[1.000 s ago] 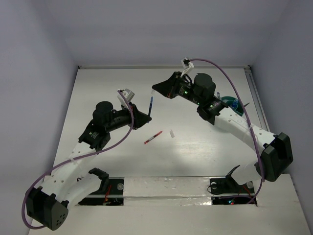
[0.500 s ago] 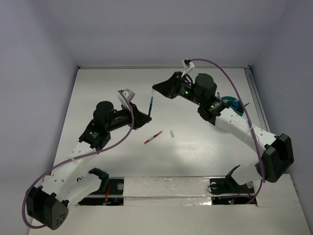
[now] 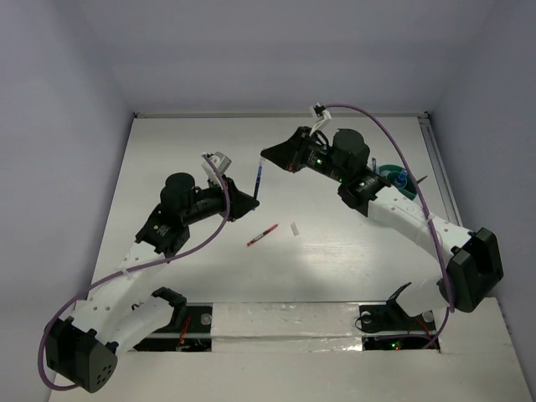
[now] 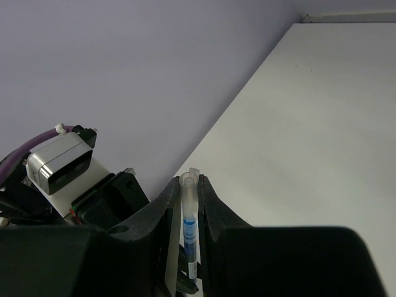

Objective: Sort the stationery into containers
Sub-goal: Close the pen cap on the pen.

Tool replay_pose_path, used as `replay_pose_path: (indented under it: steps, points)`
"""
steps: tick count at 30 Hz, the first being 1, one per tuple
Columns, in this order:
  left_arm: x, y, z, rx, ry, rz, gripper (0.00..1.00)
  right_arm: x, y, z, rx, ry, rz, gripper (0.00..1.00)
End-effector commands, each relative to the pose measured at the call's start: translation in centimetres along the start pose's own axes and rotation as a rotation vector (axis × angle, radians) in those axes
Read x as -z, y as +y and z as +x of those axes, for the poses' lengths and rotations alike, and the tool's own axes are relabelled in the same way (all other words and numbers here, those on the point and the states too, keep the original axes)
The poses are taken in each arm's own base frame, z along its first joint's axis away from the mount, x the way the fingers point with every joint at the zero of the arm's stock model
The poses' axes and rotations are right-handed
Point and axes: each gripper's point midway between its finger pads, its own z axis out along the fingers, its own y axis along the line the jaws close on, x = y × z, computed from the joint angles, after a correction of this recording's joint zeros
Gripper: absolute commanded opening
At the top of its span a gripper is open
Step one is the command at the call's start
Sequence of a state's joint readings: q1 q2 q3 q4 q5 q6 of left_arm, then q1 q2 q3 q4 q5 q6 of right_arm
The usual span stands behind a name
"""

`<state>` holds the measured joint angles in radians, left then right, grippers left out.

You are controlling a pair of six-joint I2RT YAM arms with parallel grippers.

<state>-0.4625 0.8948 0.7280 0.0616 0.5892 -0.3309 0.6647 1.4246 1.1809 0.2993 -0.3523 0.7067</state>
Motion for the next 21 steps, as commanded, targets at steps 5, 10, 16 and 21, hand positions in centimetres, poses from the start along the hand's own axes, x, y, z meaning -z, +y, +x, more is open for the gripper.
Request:
replay_pose_path:
  steps: [5,10,16,21]
  points:
    - [0.3,-0.7,-1.8,-0.046,-0.052,0.017,0.0,0.4,2.2,-1.2,0.033,-0.038,-0.063,0.0]
    - [0.4,-0.7,-2.0,-0.05,-0.064,0.01,0.0,0.4,1.8,-0.4,0.027,-0.001,-0.055,0.0]
    - [0.4,-0.5,-2.3,-0.049,-0.07,0.007,0.0,0.1,1.5,2.3,0.015,0.105,-0.059,0.0]
    - [0.4,-0.5,-2.3,-0.05,-0.072,0.006,0.0,0.0,1.4,4.4,0.0,0.193,-0.072,0.0]
